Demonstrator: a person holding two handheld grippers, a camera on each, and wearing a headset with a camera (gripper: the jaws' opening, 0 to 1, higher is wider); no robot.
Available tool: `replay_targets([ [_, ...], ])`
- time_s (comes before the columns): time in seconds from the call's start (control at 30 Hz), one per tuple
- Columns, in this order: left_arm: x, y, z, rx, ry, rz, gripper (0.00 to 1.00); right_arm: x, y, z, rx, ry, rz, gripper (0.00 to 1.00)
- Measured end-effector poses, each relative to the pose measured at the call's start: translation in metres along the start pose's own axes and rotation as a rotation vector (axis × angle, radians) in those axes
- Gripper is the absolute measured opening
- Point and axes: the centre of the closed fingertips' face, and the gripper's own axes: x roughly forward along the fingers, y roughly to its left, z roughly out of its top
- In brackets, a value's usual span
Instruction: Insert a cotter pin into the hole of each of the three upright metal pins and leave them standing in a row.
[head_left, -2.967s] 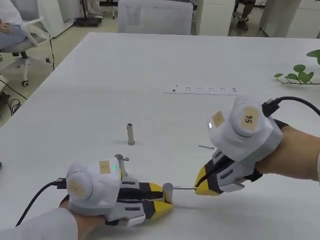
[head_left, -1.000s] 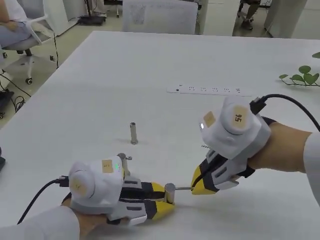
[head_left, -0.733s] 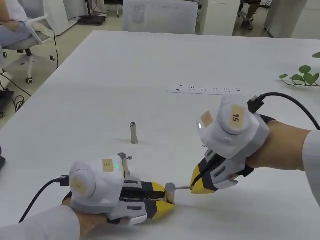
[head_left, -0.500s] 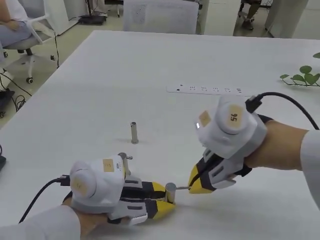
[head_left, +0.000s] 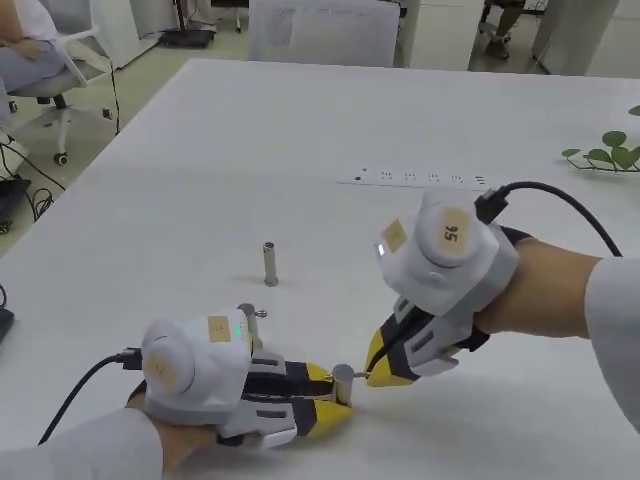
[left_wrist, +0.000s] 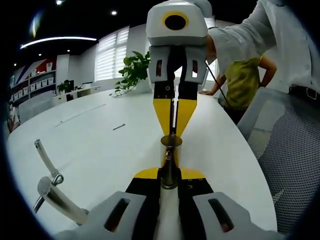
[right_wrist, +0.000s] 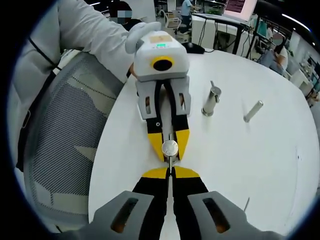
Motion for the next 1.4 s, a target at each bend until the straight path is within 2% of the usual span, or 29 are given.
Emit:
replay_targets([
  [0.27,0.0009,-0.0011,0.0007,0.002,0.000,-0.001,0.10,0.0031,0.0014,0.0066,-0.014,0.001,0.004,0.03],
  [0.7,0.0020,-0.0011,0.0006,0.002,-0.001,-0.004,0.10,0.0049,0.0010,0.0076,-0.016,0.016,0.012,0.04],
  [0.83,0.0020,-0.0012,0.0008,0.001,-0.002,-0.004,0.10,0.0054,0.0010,0.0078,0.014,0.012,0.019,0.04],
  [1.4,0.0030,-0.0005,0.0008,-0.009,-0.003,-0.004,0.11,0.0028,0.0019,0.0057,0.062,-0.011,0.021,0.12],
])
